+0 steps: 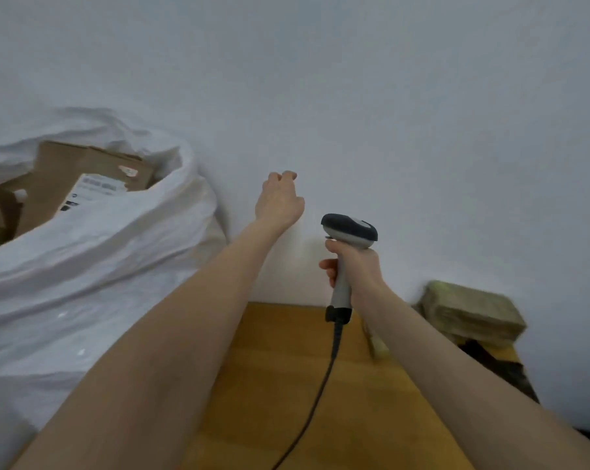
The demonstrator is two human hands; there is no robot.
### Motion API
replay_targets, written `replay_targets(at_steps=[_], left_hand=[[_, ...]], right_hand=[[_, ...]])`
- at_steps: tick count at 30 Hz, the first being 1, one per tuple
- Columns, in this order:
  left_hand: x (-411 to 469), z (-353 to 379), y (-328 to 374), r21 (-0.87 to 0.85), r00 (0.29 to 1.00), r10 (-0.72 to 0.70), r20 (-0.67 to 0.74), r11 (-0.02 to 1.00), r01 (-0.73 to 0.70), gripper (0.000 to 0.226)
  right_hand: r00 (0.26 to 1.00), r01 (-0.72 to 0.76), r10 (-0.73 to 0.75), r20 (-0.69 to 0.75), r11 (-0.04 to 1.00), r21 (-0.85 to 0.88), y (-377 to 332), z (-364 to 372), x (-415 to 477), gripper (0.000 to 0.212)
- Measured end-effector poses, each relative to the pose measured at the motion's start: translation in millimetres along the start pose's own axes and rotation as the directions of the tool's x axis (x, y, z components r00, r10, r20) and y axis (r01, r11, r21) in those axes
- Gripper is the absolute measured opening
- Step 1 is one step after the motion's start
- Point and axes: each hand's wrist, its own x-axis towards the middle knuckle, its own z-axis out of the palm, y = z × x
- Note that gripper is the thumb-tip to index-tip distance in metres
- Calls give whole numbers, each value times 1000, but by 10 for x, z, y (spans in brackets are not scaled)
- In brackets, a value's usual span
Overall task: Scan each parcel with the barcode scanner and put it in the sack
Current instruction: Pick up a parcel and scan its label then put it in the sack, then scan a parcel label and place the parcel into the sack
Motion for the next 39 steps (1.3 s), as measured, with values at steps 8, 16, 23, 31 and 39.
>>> replay_targets(at_steps=[8,16,23,31,39], left_hand=[[-697,2052,1019,-121,871,109,480,991,-57,58],[-1665,3706,1345,-86,470,207,858,960,-265,111],[-2291,4421,1252,46,435,301,849,777,-628,106],[-2400,4307,1066,120,591,431,682,732,-671,25],[-1574,3260,624,-407,679,22,733,814,414,11]], right_hand=[[910,-190,211,-356,977,94,644,-1933,-37,16],[733,-279,344,-586,939,203,1201,-3280,-154,13],[660,-318,410,-629,912,260,1601,-3749,-155,14],[688,-305,398,-606,917,256,1593,-3685,-143,13],[789,-199,333,-516,934,297,1025,-3240,-127,15]])
